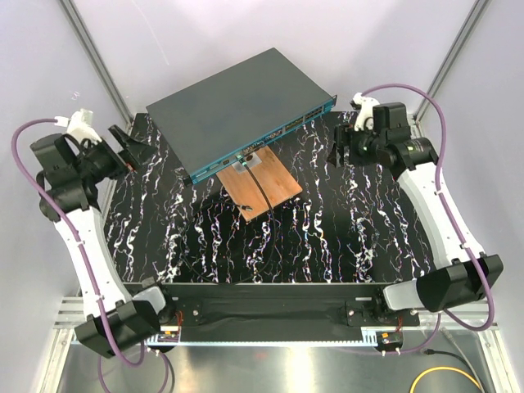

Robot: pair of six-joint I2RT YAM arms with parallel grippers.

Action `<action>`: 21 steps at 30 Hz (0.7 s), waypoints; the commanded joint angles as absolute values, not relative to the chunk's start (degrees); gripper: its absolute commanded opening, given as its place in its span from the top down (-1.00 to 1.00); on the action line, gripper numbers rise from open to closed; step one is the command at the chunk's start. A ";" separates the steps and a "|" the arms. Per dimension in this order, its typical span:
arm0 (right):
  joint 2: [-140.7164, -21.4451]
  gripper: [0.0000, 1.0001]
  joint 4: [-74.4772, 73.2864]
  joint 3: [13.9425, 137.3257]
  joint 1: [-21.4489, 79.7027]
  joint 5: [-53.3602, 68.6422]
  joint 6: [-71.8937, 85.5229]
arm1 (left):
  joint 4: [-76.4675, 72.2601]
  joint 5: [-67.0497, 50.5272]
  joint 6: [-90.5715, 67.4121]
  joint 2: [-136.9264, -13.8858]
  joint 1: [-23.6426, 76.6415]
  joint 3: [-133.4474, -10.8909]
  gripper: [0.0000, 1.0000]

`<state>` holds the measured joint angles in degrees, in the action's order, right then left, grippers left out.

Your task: Insert the plug into the switch port

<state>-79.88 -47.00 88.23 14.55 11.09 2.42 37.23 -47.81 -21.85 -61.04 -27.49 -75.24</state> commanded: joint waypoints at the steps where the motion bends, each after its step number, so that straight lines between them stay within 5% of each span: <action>1: -76.73 -0.69 -48.69 85.53 11.00 13.88 2.20 | 58.14 -44.14 -2.93 -64.33 -27.95 -80.06 -0.98; 8: -73.48 -1.00 -47.82 74.98 5.81 13.89 1.76 | 62.32 -33.23 15.62 -62.32 -27.86 -72.54 -0.98; 21: -71.81 -0.99 -43.68 62.23 5.27 15.29 -3.25 | 60.29 -28.92 25.31 -59.41 -27.86 -59.77 -0.97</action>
